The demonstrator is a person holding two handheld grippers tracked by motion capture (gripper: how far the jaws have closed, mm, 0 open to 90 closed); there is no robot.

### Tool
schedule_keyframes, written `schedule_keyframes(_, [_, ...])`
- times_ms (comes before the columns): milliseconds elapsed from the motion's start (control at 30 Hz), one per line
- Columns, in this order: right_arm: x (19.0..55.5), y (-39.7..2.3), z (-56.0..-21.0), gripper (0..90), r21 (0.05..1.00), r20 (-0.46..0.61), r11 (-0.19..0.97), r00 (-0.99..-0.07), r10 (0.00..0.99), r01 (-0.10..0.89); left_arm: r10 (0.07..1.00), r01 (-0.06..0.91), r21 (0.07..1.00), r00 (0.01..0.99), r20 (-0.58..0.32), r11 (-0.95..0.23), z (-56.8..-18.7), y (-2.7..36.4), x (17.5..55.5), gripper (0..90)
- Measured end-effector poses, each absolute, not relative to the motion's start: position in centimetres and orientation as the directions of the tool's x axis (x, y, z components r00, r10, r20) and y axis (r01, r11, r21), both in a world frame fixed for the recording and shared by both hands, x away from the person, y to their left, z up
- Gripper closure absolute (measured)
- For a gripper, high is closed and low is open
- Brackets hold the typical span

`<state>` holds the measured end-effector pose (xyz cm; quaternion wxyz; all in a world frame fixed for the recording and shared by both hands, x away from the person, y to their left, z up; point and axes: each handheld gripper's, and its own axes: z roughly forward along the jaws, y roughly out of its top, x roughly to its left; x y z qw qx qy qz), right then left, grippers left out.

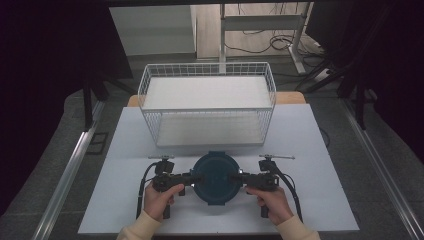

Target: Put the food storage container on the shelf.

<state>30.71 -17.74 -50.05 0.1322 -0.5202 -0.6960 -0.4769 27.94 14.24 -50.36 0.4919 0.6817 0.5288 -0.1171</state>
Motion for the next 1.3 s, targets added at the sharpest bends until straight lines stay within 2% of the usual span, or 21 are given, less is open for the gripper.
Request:
schedule_keyframes(700, [29.7,-17.7,-46.4,38.1,0.653,0.594,0.038,-0.542,0.595,0.757,0.611,0.766,0.642,0.496,-0.617,0.026,-47.1,14.2,26.9,41.3])
schedule_keyframes(1300, [30.1,-17.1,-43.7,38.2,0.705,0.544,0.06,-0.593,0.594,0.707,0.612,0.731,0.681,0.528,-0.588,0.024,-44.8,14.7,27.1,41.3])
